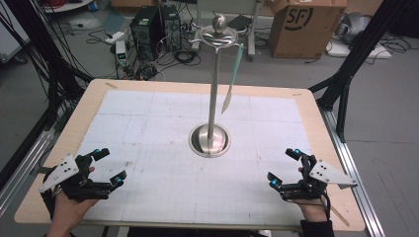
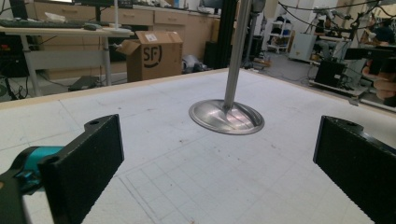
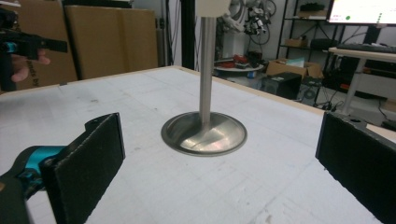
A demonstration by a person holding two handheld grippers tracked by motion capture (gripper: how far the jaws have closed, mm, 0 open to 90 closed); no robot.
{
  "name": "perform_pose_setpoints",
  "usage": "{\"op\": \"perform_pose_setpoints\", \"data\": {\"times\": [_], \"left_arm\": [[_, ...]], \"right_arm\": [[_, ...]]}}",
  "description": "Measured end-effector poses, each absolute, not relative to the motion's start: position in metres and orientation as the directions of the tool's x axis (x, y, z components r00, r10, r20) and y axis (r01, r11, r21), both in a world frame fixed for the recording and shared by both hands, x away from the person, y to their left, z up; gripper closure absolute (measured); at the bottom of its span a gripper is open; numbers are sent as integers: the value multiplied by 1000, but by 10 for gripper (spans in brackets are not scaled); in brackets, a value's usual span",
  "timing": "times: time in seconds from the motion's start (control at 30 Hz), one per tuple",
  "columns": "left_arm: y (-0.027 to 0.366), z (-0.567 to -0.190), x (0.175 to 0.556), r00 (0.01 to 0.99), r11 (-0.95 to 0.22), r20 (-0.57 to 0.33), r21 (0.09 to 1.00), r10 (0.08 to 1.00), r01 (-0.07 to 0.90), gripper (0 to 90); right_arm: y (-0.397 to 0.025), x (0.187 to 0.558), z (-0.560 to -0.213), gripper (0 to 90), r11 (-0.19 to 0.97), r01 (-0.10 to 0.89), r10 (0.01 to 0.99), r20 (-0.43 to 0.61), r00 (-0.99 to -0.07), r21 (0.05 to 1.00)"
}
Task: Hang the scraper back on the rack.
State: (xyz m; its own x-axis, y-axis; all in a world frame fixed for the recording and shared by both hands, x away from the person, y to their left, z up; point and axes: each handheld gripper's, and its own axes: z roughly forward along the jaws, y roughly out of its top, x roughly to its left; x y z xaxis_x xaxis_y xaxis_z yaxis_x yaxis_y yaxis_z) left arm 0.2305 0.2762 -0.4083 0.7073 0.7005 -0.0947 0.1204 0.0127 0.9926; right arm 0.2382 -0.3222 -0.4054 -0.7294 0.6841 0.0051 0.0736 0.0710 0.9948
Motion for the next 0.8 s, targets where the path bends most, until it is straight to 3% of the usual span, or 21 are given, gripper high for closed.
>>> {"op": "perform_pose_setpoints", "data": {"times": [0.5,0.8], "left_arm": [[286,-412,232,698,29,-112,991,708,129,22],[282,-414,230,680,-21,-76,991,729,133,22]], "right_arm": [[-341,236,-438,2,4,165,724,111,-681,986],[-338,237,-436,2,-7,155,714,114,-691,988]]}}
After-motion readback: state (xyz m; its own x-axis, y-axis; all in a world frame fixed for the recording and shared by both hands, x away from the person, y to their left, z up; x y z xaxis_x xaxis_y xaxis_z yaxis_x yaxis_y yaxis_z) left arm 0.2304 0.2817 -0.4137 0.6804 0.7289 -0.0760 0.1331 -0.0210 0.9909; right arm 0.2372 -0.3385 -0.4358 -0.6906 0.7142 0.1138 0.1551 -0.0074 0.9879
